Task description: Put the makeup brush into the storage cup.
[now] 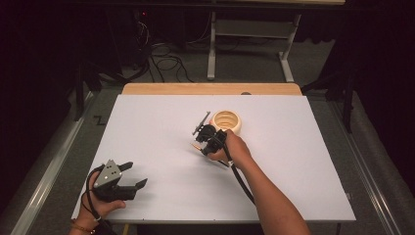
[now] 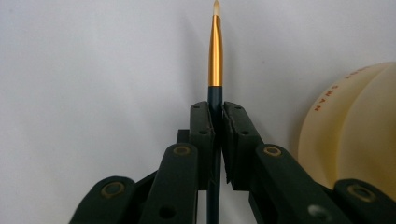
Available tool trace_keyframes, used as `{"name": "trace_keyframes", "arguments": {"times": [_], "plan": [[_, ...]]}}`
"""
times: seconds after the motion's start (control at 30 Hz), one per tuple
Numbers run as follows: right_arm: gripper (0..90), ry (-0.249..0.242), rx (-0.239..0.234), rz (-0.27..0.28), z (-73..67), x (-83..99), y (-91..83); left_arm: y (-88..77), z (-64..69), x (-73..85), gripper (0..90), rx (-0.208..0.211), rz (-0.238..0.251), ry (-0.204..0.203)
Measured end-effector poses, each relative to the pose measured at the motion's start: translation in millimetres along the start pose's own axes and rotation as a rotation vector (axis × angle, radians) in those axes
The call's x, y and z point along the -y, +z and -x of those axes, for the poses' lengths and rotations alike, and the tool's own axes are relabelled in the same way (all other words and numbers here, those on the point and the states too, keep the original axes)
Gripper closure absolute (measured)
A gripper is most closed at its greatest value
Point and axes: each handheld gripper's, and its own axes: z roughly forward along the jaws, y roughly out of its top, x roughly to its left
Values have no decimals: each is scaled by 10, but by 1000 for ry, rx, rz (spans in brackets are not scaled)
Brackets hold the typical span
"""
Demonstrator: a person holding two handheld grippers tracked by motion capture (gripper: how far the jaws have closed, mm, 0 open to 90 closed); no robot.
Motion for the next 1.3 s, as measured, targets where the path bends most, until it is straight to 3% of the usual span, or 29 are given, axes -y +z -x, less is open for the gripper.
{"name": "trace_keyframes", "arguments": {"times": [0.53, 0.73, 1.3], "plan": [[847, 10, -1, 96, 24, 146, -201, 0, -1, 1, 229, -2, 2, -4], [847, 19, 20, 125, 43, 234, -269, 0, 0, 1, 228, -5, 1, -3], [847, 57, 14, 284, 104, 534, -445, 1, -1, 3, 223, -16, -5, -8]]}}
